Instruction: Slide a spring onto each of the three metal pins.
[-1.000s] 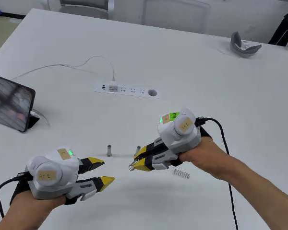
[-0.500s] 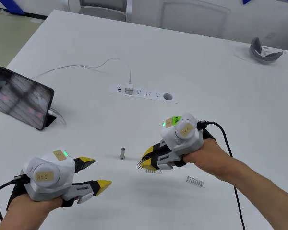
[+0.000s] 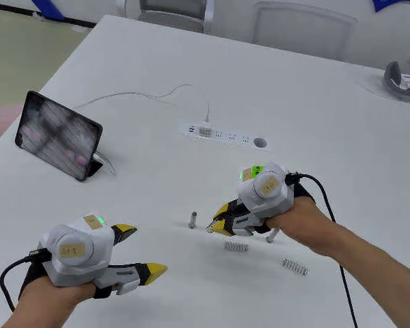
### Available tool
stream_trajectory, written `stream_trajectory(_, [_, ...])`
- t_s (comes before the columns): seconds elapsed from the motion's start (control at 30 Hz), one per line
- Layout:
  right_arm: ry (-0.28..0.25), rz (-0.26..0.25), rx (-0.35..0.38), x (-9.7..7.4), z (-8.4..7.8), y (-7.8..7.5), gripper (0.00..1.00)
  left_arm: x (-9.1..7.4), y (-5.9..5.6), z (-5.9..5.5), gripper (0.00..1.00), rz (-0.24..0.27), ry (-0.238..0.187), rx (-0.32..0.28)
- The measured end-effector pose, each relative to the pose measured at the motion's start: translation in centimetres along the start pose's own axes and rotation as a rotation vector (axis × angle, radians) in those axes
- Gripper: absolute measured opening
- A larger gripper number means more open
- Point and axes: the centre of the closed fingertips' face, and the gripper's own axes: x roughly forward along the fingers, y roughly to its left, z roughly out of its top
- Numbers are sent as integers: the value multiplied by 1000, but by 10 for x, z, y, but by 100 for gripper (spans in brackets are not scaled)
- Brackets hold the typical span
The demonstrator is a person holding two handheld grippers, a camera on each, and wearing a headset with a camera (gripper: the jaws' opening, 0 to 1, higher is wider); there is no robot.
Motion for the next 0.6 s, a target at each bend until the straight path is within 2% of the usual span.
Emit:
stream_trajectory(0.23, [9,-7,-6,8,3,-11,12,-9,5,-4,62,21,-2,-16])
stream_trajectory(0.37, [-7,-7,0,10,8,-16,12,-15,11,-7,63,40,-6,-34])
stream_trajectory(0.6, [7,-12,-11,17,9,-23,12,-22,17,-12,63,55,-5,-50])
